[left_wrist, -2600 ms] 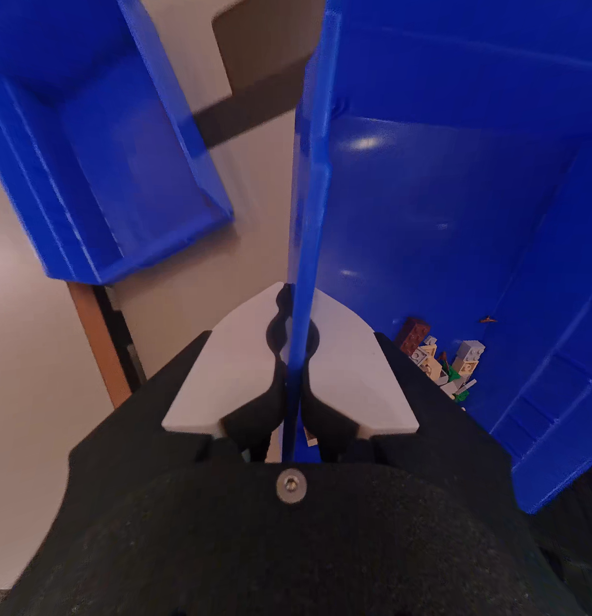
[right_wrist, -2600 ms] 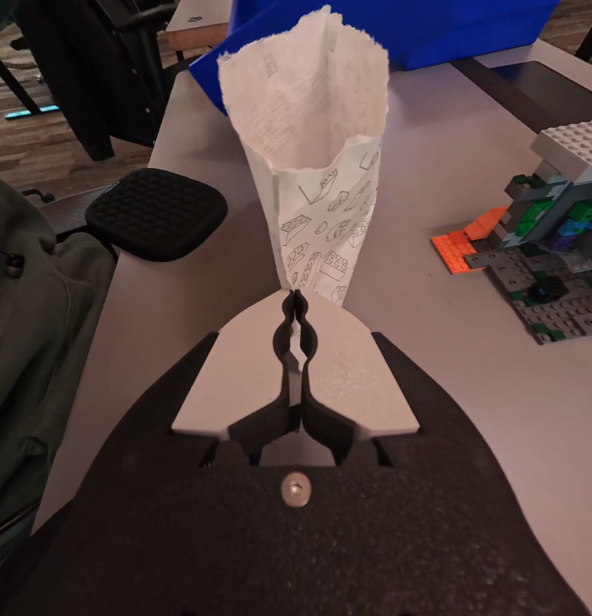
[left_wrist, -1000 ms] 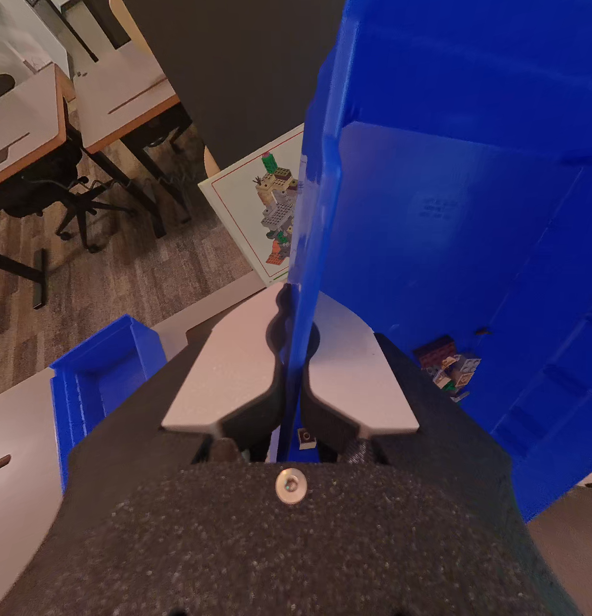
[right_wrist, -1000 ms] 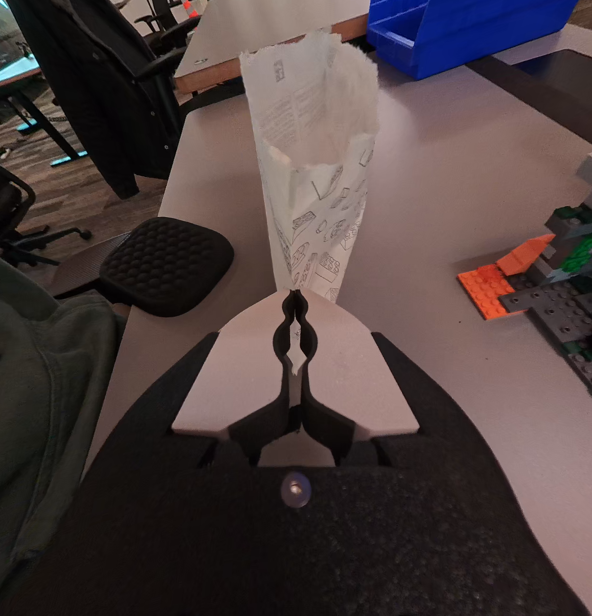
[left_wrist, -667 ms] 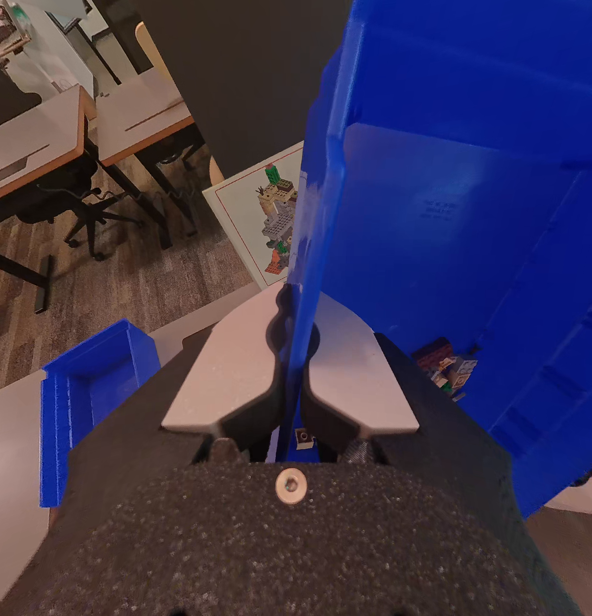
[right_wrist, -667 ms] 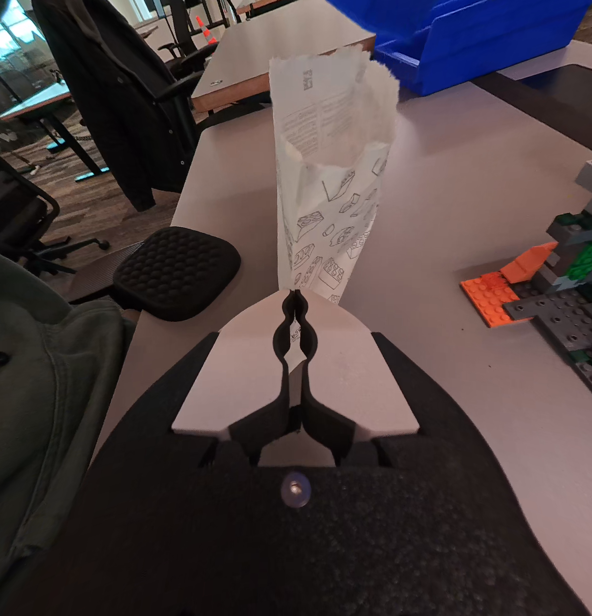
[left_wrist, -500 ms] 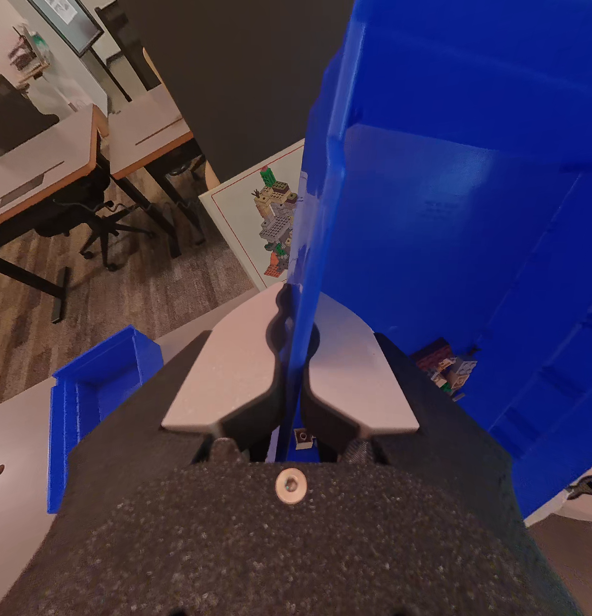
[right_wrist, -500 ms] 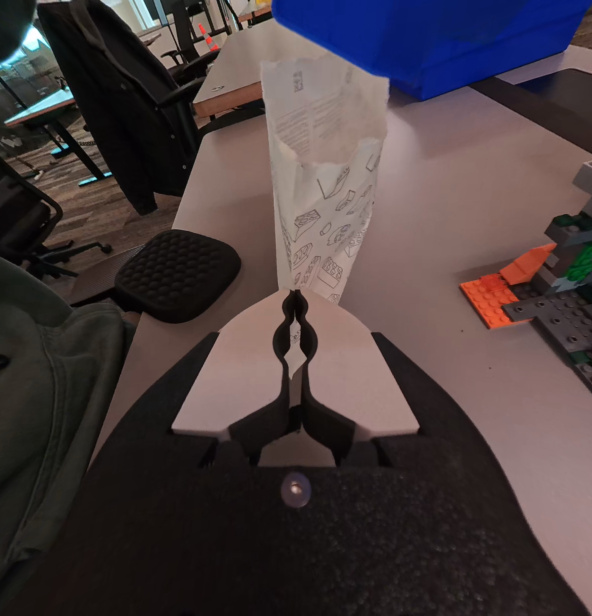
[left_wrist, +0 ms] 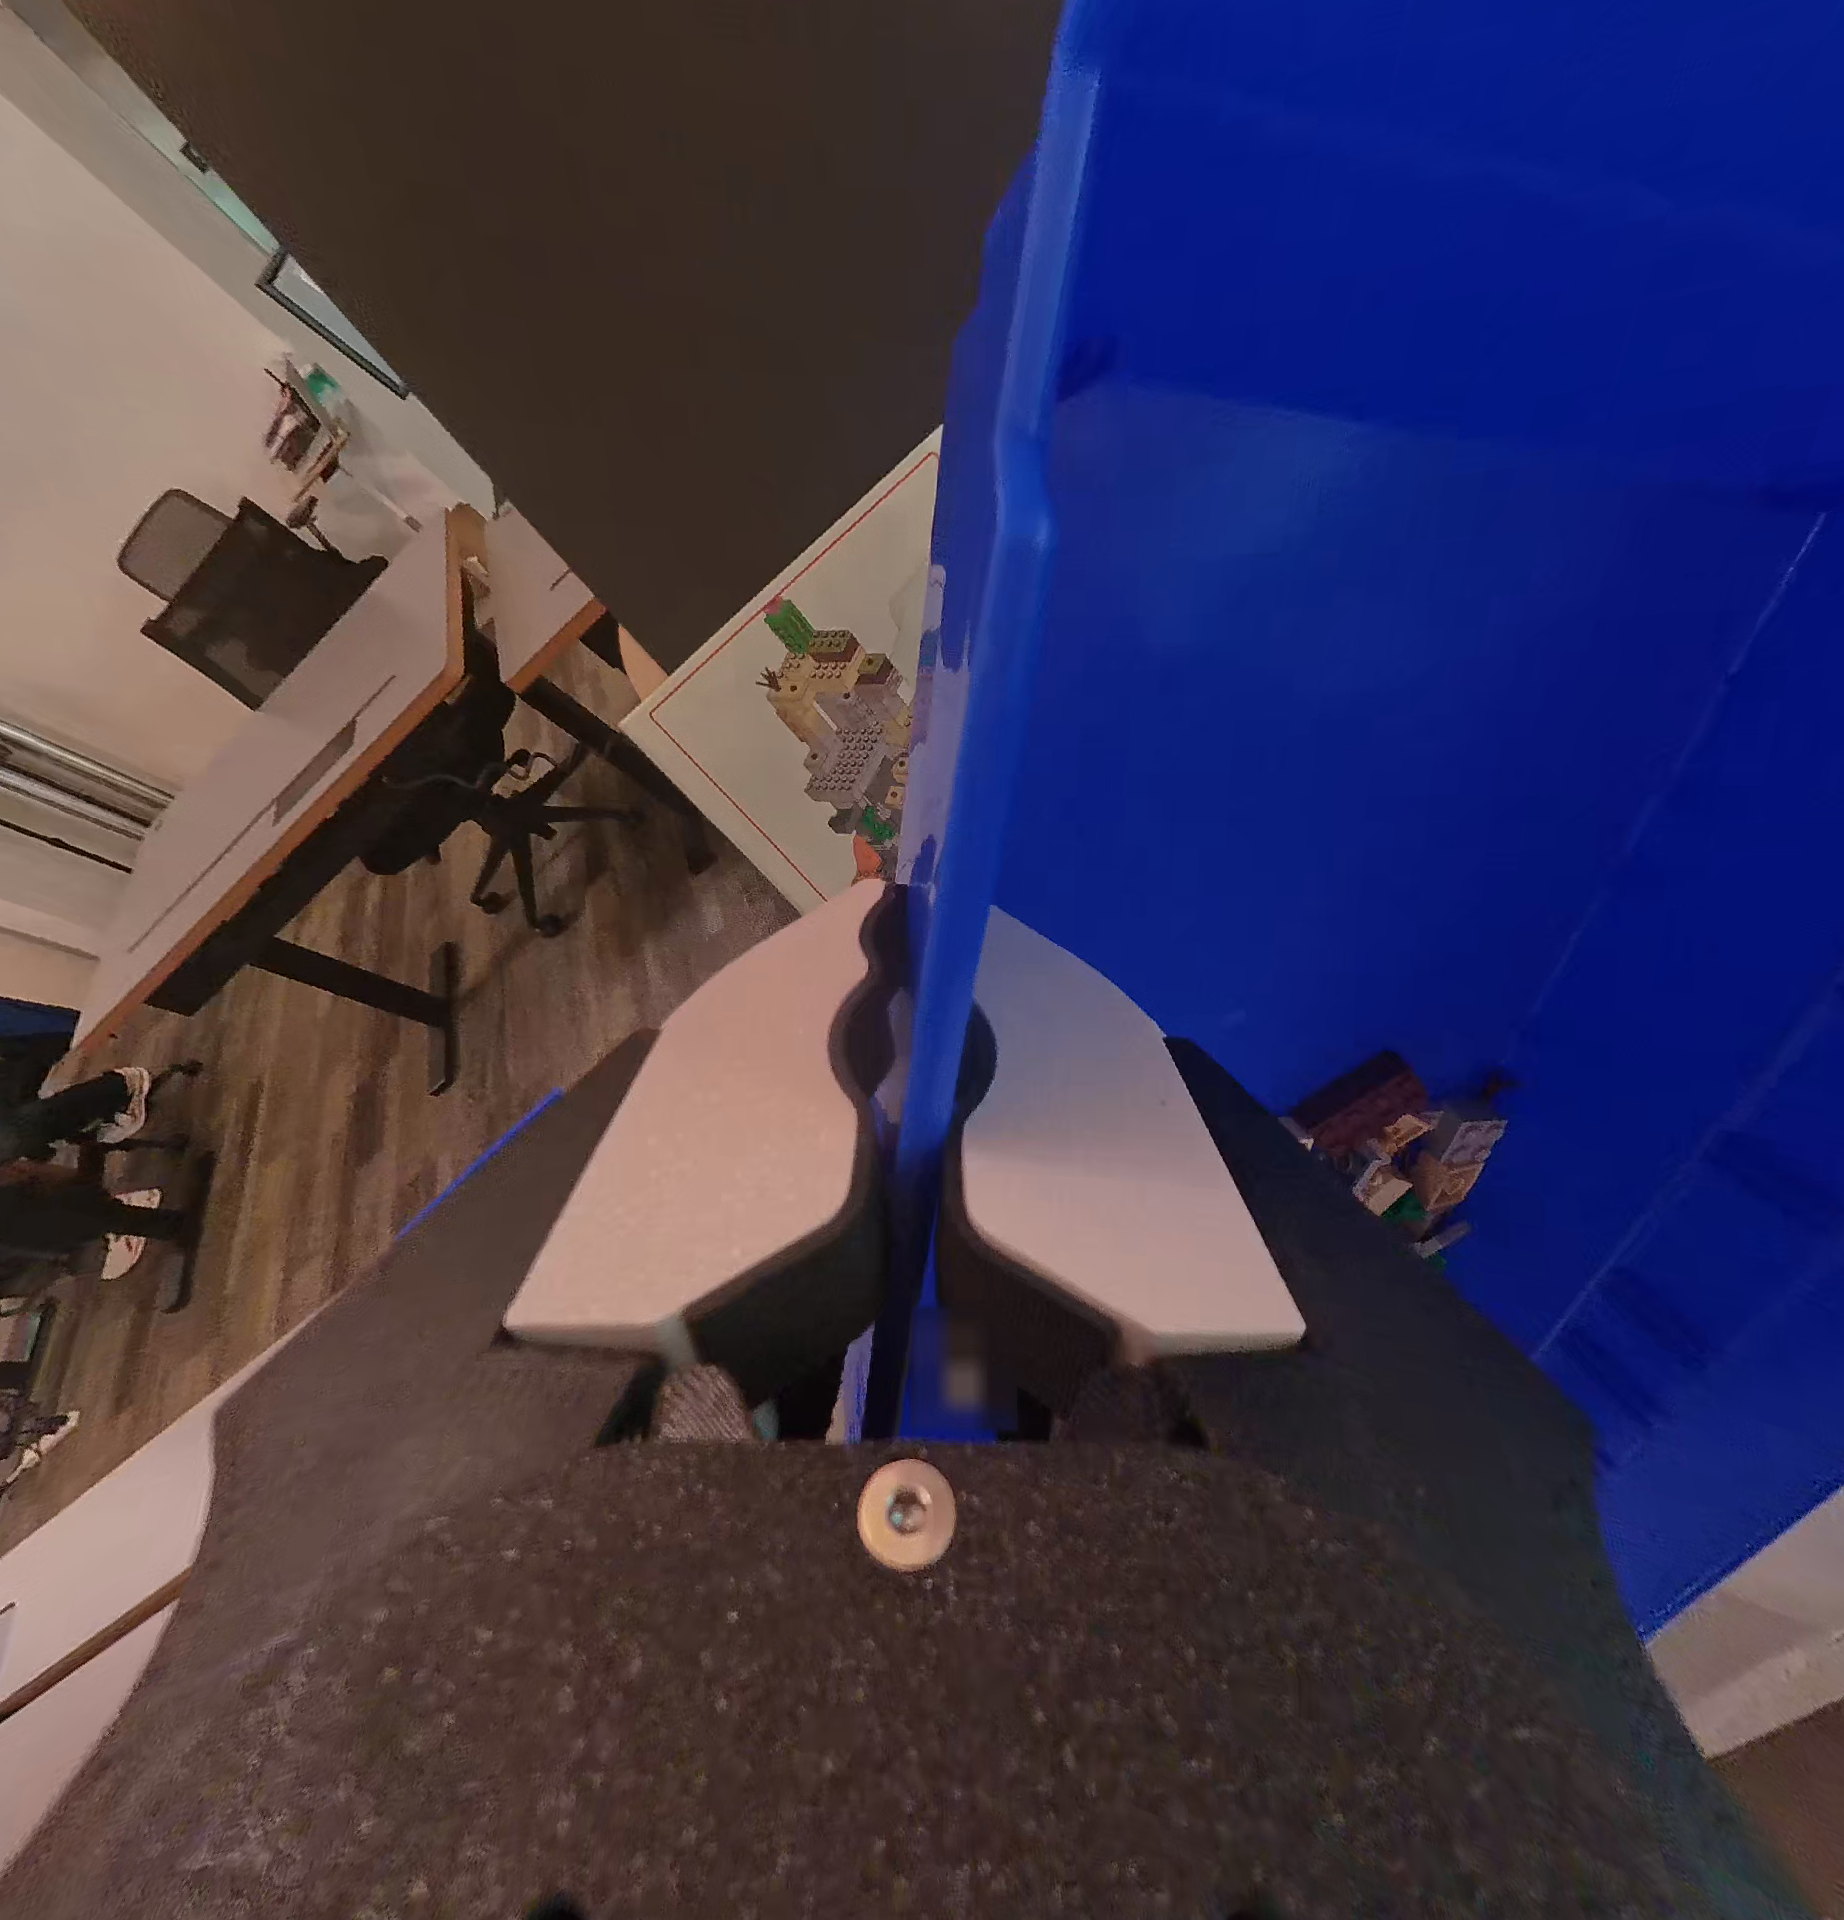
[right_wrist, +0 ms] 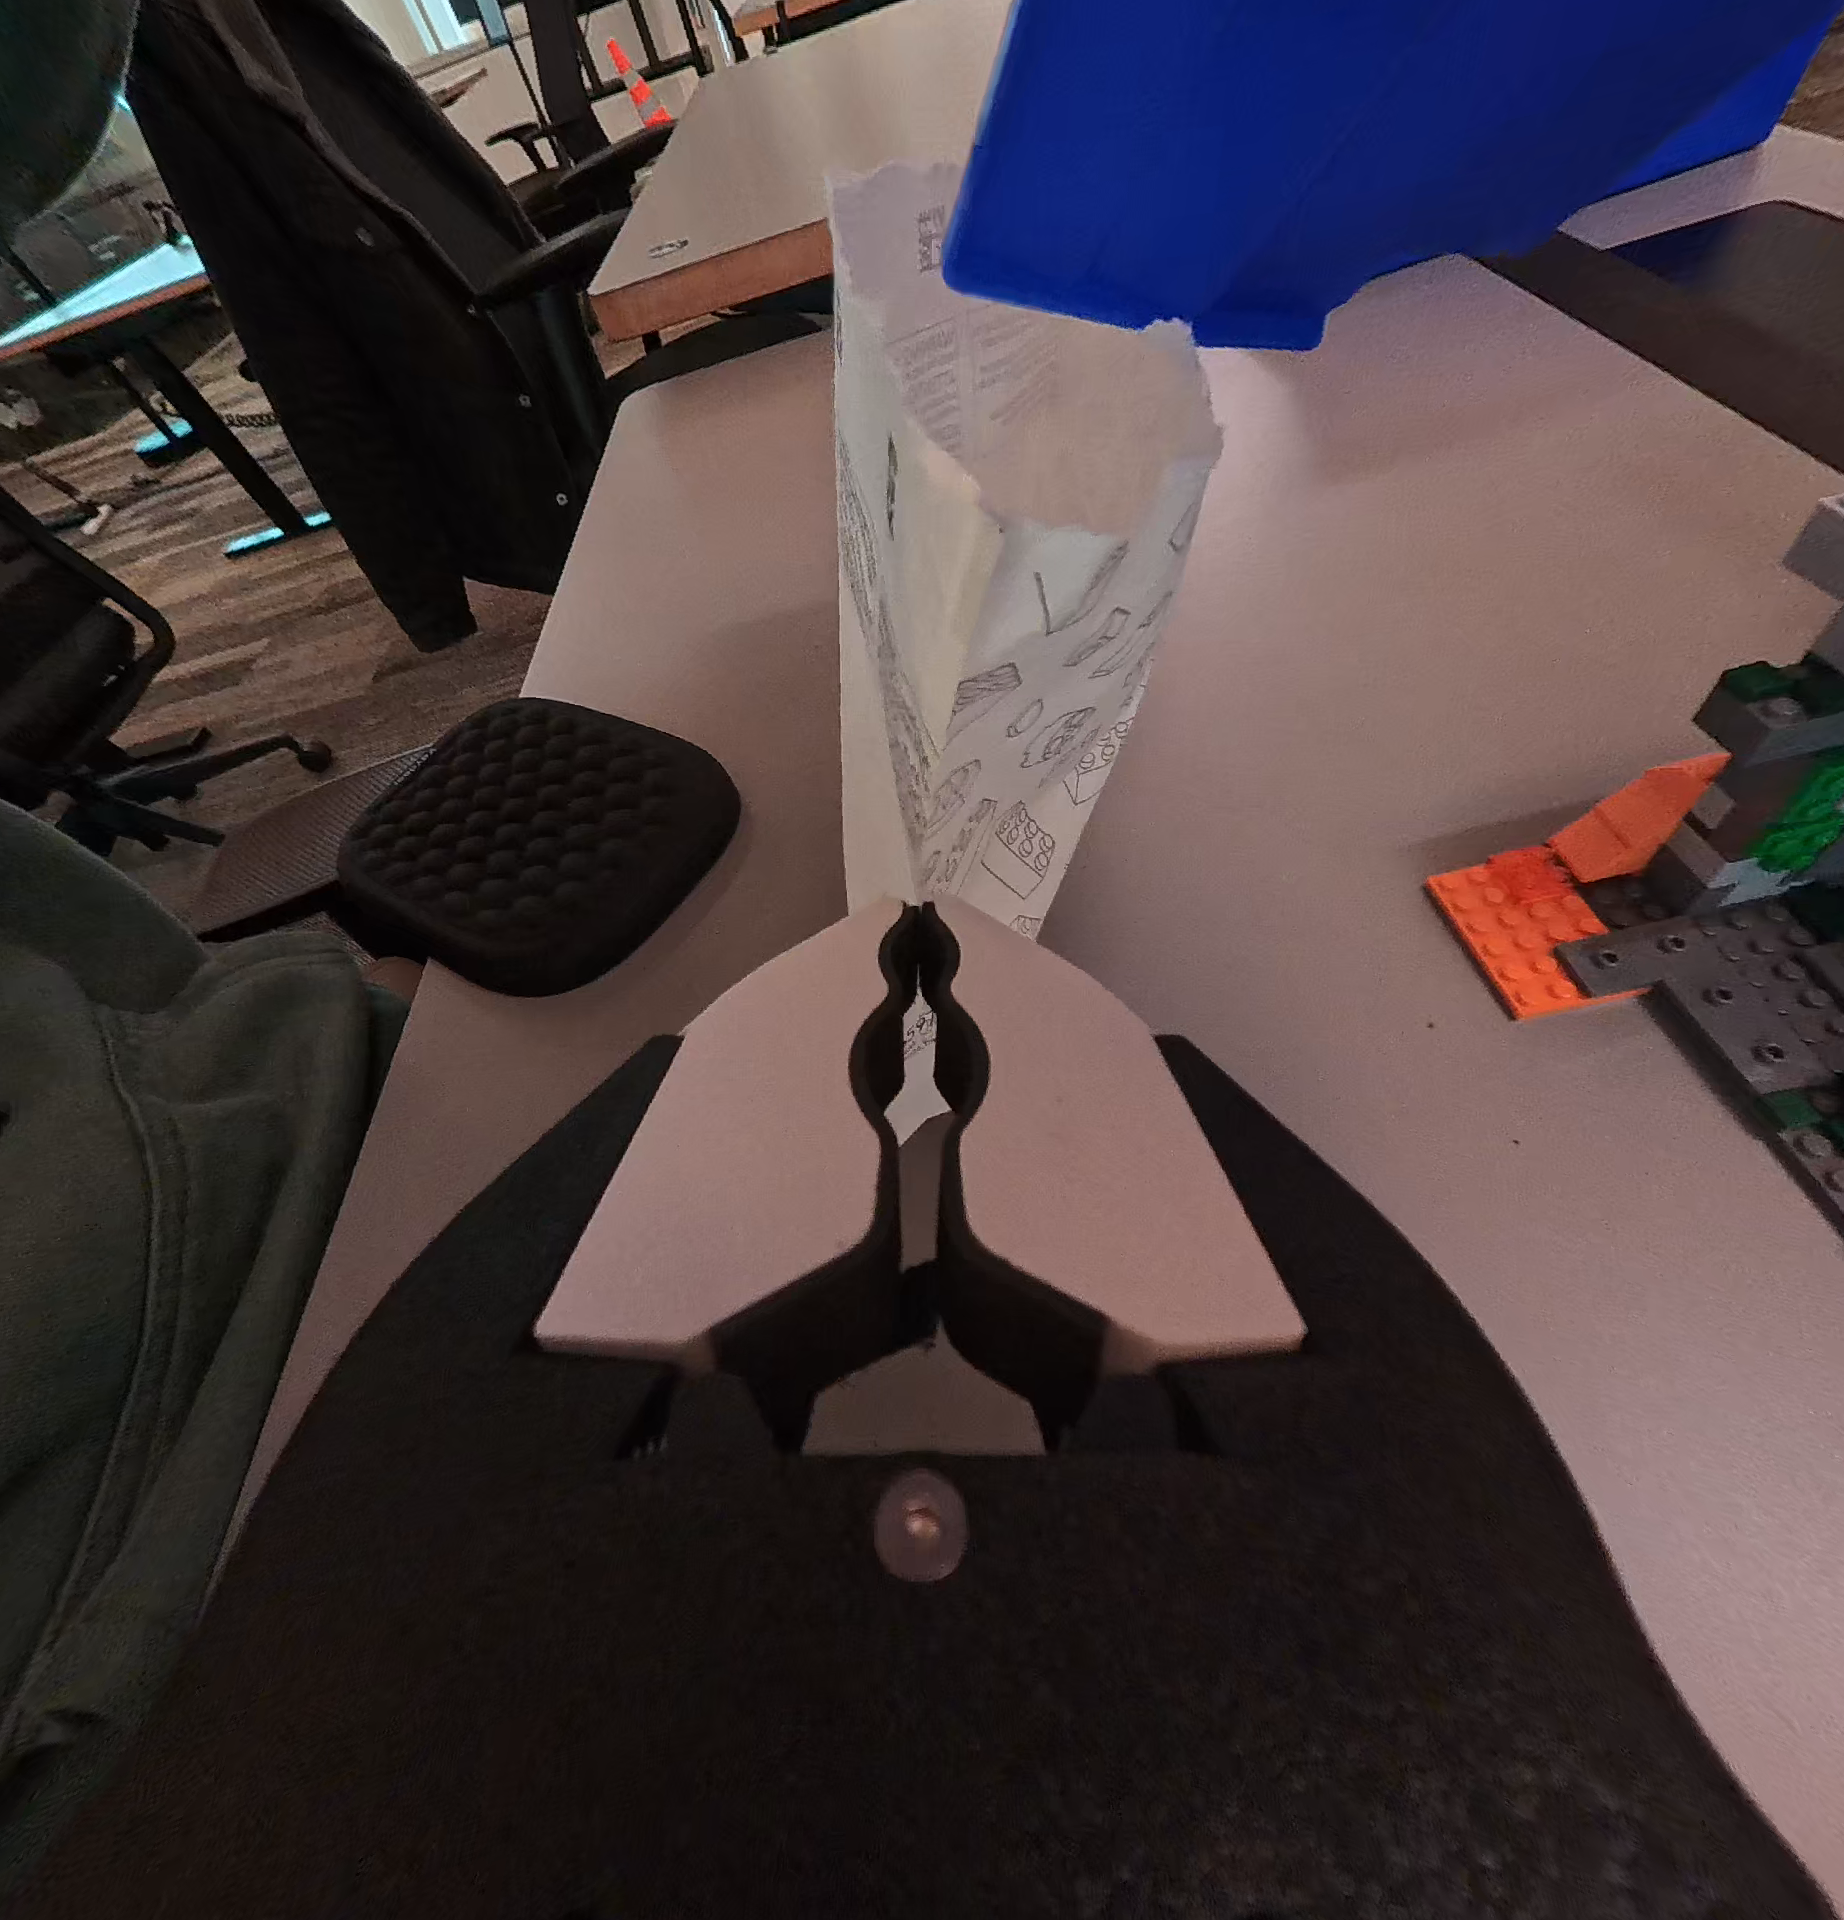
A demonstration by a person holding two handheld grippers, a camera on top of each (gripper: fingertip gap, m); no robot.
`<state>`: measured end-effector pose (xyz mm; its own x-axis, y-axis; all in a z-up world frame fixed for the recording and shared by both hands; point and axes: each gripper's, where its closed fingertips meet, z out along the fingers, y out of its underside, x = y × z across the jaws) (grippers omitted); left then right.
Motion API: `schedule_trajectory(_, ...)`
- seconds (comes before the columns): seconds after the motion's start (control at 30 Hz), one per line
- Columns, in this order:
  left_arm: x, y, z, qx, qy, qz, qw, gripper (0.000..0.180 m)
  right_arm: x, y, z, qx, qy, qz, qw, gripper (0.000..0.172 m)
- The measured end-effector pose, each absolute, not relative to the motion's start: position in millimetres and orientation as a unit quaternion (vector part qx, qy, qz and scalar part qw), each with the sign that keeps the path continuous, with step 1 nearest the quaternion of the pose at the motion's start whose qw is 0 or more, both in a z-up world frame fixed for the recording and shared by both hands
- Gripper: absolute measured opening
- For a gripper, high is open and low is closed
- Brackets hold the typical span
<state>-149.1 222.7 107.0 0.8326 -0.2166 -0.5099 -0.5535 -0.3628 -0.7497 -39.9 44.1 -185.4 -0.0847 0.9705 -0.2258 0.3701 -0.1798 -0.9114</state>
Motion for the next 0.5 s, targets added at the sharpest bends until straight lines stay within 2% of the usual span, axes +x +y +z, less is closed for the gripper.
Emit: schedule_trajectory(0.5,-143,210,113,-0.797,0.24,0.178,0.525,0.006,-37,51,-185,-0.619,-0.538,0.483,0.306,0.0)
